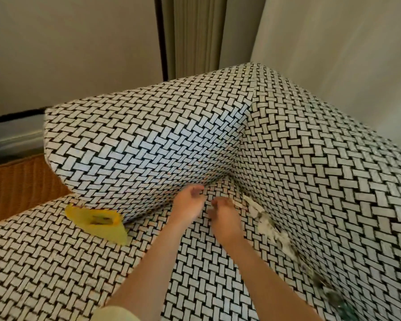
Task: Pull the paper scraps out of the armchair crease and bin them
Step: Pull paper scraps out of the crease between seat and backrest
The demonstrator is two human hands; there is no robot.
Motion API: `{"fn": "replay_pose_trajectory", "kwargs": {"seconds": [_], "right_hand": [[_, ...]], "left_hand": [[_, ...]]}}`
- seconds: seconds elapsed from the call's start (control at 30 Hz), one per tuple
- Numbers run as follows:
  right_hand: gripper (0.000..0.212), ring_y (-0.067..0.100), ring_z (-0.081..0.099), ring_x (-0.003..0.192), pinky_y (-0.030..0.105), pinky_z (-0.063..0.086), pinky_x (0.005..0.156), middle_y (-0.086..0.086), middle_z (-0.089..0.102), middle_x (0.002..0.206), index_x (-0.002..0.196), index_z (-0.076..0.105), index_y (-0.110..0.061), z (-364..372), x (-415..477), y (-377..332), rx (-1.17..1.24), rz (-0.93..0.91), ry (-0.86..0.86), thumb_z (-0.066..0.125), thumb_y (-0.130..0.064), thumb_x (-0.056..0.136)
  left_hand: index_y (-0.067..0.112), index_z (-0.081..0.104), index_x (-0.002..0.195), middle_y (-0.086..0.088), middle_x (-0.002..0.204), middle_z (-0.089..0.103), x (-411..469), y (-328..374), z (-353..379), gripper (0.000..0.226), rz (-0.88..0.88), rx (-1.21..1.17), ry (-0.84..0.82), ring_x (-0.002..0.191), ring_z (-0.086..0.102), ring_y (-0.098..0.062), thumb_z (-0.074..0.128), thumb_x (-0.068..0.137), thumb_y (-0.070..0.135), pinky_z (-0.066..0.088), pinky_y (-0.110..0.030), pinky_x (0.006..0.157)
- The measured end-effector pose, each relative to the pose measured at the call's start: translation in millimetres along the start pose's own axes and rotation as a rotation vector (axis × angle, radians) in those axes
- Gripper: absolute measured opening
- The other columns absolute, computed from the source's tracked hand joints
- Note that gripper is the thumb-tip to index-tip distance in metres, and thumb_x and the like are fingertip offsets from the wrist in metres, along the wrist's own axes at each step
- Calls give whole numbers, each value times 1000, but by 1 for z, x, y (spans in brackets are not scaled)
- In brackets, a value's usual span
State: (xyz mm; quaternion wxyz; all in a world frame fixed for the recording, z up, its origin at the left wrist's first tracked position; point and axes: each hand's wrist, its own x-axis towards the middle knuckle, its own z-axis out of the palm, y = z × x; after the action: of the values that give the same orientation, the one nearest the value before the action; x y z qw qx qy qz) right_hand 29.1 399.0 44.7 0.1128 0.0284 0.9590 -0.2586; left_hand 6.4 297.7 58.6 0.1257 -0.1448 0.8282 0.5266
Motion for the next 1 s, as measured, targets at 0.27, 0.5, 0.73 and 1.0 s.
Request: {"fn": "replay_pose_trajectory", "kwargs": {"seconds": [0.27,0.5,0.73,1.0], "right_hand": [[40,23,57,101,22,42,74,10,53,118,124,45,-5,-3,23,5,59,-65,-40,55,-6,86],[55,16,52,113,22,43,88,1,50,131,140,33,-19,-38,9,52,73,112,191,49,-4,89],[42,13,66,57,17,49,49,3,71,72,95,72,-10,-19,6,69,-143,181,308,79,-8,53],[28,8,37,31,11,23,37,-5,48,37,52,61,-16,-22,14,71,-182,294,345,81,-27,70]], "left_hand": [[16,43,136,-3,139,48,42,14,34,48,166,170,-103,125,47,-16,45,91,2,31,-16,99],[8,60,116,-10,114,63,63,40,78,29,269,429,-264,105,57,-26,44,93,15,42,-27,81],[19,39,138,0,150,28,59,32,105,52,253,780,-223,140,20,-19,43,91,40,14,-40,113],[28,41,138,-2,150,26,76,46,98,53,182,980,-341,139,17,-27,46,89,47,17,-45,111]]}}
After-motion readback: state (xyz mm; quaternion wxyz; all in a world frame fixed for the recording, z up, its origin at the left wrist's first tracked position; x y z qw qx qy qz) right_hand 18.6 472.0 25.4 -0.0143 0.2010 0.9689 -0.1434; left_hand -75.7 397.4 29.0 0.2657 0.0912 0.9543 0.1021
